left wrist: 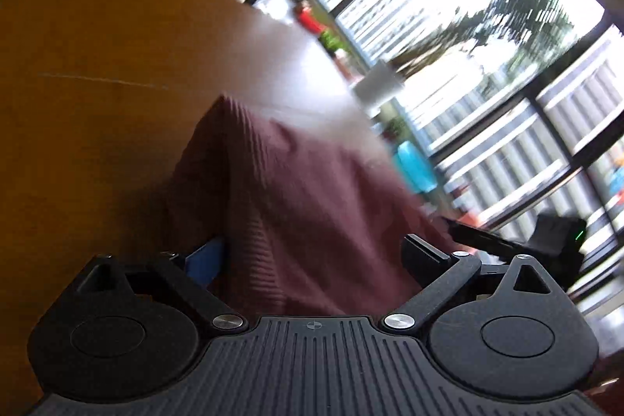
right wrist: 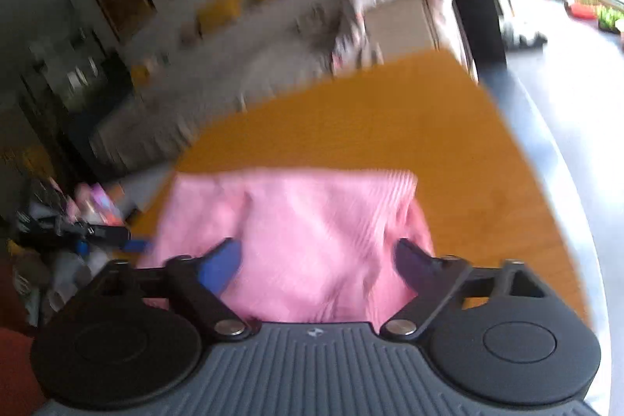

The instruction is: Fold clothes

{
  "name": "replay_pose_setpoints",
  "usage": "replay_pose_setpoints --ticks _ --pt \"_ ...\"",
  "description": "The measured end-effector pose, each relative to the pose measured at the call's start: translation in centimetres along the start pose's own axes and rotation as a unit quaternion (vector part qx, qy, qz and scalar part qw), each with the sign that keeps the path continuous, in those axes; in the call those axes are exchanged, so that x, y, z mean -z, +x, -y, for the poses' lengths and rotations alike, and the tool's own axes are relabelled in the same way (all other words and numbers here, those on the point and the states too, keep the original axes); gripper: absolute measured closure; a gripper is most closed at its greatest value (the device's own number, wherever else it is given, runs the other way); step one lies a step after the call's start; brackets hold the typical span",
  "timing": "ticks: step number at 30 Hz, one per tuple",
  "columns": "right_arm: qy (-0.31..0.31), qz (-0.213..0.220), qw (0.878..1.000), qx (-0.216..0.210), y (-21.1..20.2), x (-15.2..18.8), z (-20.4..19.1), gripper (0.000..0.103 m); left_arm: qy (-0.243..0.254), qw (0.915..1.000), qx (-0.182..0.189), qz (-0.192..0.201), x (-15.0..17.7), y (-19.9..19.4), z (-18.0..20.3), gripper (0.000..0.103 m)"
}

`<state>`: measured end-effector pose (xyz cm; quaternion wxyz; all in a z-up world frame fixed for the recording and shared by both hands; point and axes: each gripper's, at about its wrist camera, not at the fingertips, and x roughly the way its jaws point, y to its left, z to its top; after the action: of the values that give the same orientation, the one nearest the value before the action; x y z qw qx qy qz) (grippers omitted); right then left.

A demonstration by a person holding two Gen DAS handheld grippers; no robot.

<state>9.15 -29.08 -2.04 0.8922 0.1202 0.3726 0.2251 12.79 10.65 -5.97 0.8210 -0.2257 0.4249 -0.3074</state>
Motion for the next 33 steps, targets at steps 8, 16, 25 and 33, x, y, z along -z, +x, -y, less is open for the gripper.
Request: replay_pose_setpoints --ticks 8,16,25,33 --pt "-0.077 -0.001 0.997 -0.017 6.3 -2.6 -1.2 0.057 0.02 0.9993 -0.03 0.008 -4.8 3.1 -1.6 0.045" --pt "-0.036 0.026 0.999 -0.01 10.0 -9.3 0.5 0.056 0.013 0.9988 -0.026 0.04 -10.4 2.0 -3.8 0.032" --pt "-0.058 0.029 0.998 0.005 10.9 -8.2 -0.5 0.087 -0.012 0.9995 -0.015 0.027 -9.6 3.0 -4.1 0.068" --pt "-0.091 0.089 0.991 -0.042 2.2 -8.8 -3.8 0.09 0.016 0.9991 -0.008 0.038 -6.6 -0.7 -1.7 0.076"
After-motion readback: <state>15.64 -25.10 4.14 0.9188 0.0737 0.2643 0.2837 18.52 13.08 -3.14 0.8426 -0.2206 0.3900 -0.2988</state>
